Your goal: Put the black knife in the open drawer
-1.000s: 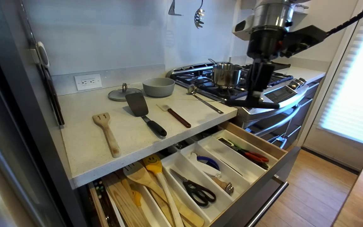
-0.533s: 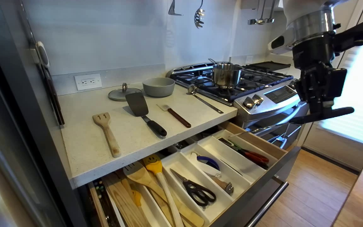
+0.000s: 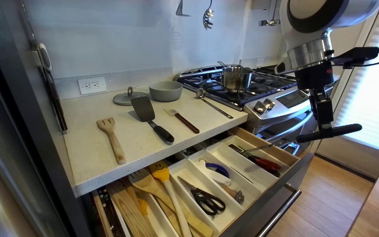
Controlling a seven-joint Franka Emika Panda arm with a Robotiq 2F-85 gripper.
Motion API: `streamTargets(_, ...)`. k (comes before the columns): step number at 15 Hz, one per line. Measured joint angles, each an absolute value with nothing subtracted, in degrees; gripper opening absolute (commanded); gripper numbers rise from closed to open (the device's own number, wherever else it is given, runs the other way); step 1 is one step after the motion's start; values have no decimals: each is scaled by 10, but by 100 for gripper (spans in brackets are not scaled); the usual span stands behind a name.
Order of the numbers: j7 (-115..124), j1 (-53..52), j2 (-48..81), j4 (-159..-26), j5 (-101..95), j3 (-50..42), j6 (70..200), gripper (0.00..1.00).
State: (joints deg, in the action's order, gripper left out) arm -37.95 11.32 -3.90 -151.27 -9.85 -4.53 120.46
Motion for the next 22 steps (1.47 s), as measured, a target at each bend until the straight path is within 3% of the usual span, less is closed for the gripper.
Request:
streamTargets(11, 34, 61, 107, -1487, -186, -49, 1406, 8)
streamTargets(22, 84, 19, 197, -1455, -187, -65, 1545, 8)
